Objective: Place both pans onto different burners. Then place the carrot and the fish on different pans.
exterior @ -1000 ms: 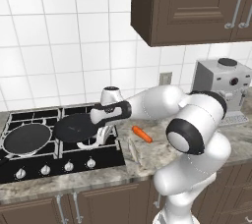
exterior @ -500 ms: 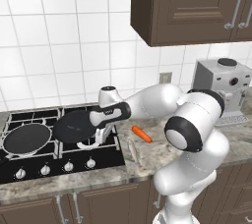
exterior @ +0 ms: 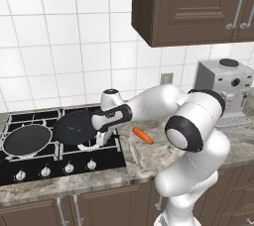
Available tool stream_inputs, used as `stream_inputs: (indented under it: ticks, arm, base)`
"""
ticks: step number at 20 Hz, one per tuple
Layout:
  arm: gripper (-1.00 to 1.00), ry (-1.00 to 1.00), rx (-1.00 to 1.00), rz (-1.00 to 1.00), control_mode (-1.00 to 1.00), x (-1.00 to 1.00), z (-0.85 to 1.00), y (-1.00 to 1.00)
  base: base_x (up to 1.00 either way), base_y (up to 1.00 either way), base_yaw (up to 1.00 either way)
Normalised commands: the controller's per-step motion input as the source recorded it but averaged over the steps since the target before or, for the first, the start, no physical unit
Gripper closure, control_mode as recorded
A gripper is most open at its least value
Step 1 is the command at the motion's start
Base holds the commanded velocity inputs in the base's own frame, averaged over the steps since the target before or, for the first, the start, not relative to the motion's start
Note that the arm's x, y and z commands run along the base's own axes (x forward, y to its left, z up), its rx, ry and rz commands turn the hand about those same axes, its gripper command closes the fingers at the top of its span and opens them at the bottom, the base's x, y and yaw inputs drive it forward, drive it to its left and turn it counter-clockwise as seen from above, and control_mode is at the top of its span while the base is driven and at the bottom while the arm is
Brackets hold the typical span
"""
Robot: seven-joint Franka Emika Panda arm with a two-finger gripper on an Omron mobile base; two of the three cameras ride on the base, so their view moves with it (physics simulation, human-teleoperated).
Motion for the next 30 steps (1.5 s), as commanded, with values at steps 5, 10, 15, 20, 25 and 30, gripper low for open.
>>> stream_inputs:
  ticks: [5,10,15,20,25,30]
  arm:
    - [1.0,0.0,0.0,-0.04,-1.0,-0.19,-0.34,-0.11]
    - [1.0,0.02,0.0,-0.04,-1.0,-0.17,-0.38,-0.14]
    - [1.0,0.03,0.0,-0.04,-1.0,-0.2,-0.43,-0.21]
    - [1.0,0.0,0.0,-0.03,-1.0,-0.49,-0.37,-0.26]
    - [1.0,0.0,0.0,-0.03,-1.0,-0.64,-0.44,-0.25]
    - [1.0,0.0,0.0,-0.03,-1.0,-0.47,-0.41,-0.16]
  base:
    - [0.0,0.0,0.0]
    - [0.0,0.0,0.0]
    - [0.0,0.0,0.0]
    - [0.0,0.0,0.0]
    - [0.0,0.0,0.0]
    - [0.0,0.0,0.0]
